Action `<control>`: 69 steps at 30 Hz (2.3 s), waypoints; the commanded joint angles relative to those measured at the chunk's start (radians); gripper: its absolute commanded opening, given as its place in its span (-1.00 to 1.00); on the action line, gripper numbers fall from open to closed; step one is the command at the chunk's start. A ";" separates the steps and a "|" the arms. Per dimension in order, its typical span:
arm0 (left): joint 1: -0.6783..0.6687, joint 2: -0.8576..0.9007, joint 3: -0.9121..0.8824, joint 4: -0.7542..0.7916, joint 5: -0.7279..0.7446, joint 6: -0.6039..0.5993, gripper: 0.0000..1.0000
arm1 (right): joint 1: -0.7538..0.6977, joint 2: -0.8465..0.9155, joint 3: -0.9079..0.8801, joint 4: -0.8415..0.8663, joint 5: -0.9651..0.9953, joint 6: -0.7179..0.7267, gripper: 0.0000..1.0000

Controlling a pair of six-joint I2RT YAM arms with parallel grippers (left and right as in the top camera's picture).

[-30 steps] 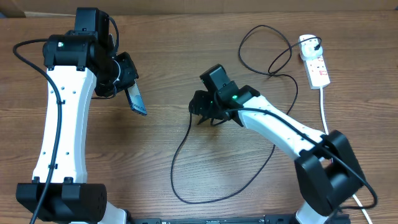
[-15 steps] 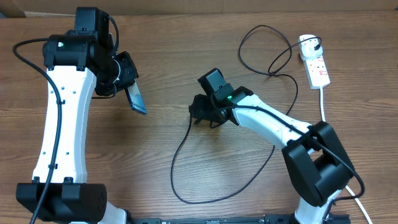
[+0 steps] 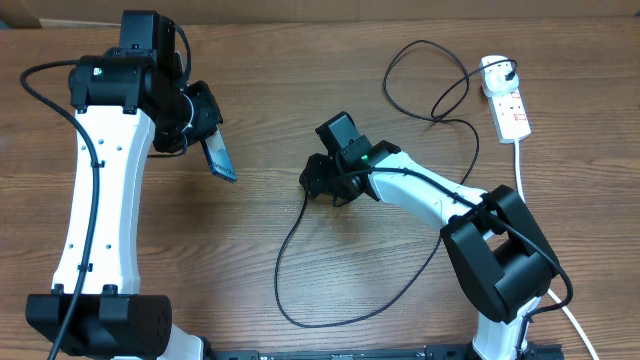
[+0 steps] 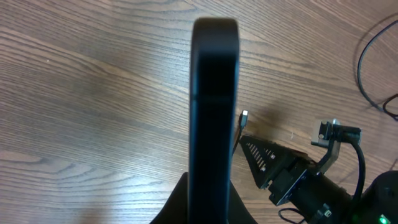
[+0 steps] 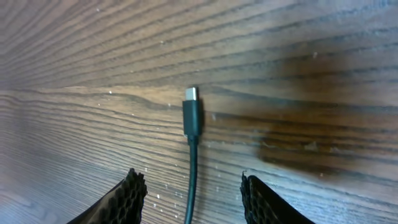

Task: Plug charger to phone and switch on socket
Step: 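Close the right gripper on the USB-C plug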

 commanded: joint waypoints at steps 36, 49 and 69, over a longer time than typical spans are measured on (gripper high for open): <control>-0.002 0.018 0.032 0.052 0.054 -0.074 -0.91 | 0.004 0.106 -0.001 0.117 -0.042 0.030 -0.49; -0.009 0.018 0.032 0.053 0.062 -0.074 -0.92 | 0.005 0.109 -0.001 0.112 -0.043 0.029 -0.67; -0.009 0.018 0.032 0.053 0.062 -0.074 -0.92 | -0.015 0.109 0.002 0.098 -0.106 0.026 -0.93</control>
